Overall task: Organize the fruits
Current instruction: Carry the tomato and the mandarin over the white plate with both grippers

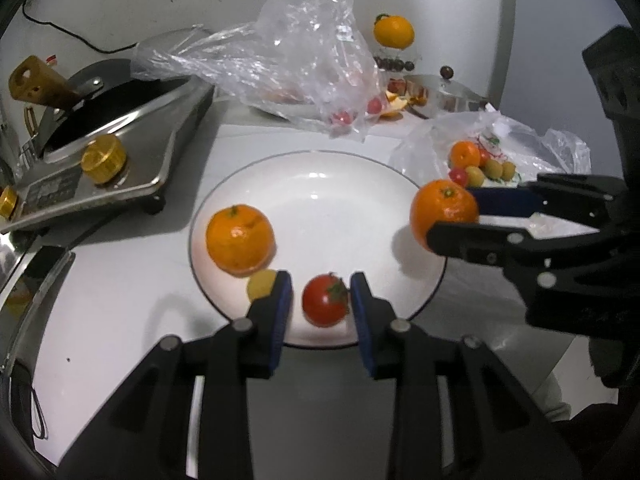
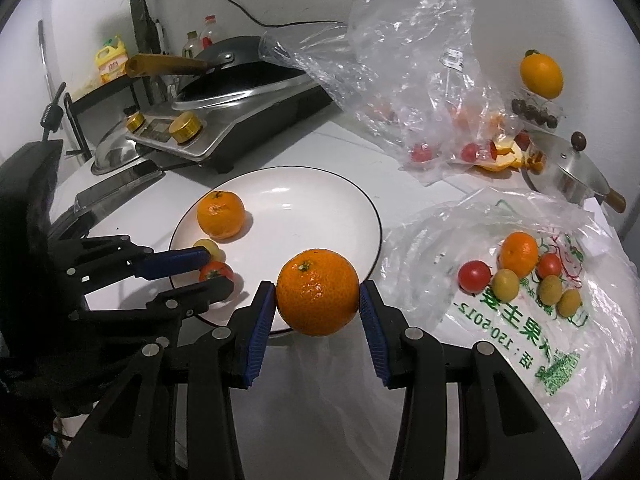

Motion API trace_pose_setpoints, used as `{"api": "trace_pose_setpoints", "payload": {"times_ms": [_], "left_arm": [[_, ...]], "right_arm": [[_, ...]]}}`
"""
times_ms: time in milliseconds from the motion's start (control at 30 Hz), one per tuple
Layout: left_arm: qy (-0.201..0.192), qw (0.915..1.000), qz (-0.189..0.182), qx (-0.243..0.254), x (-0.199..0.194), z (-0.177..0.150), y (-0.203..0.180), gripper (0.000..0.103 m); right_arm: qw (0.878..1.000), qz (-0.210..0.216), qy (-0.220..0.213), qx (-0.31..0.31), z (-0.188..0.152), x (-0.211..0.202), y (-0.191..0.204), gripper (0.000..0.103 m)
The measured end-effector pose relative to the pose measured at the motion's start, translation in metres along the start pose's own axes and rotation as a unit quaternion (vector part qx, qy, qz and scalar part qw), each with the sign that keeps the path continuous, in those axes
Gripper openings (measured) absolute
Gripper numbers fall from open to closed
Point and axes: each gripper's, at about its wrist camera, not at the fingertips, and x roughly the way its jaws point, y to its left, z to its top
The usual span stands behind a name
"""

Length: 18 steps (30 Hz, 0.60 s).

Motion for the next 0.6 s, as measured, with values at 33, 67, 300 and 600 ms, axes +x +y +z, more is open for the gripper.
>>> {"api": "trace_pose_setpoints", "payload": {"times_ms": [33,67,300,600], "left_arm": [[-0.003,1.0000,0.001,-0.001,-0.002,0.001,0.002,0.033],[-0.006,1.0000,0.002,-0.002,-0.004,0.001,0.004,0.033],[-0.020,0.9997,0.012,-0.010,-0.013,0.005,0.020,0.033],[-0.018,0.9993,0.024,-0.023,-0.014,0.000,0.041,0.033]], "right_arm": [[1.000,0.000,0.000,-0.001,0.001,0.001,0.001,0.045],[1.000,0.001,0.001,-0.002,0.002,0.002,0.002,0.045],[1.000,0.006,-0.002,-0.009,0.014,0.011,0.012,0.045],[0.999,0.025,0.005,-0.019,0.025,0.034,0.028,0.045]]}}
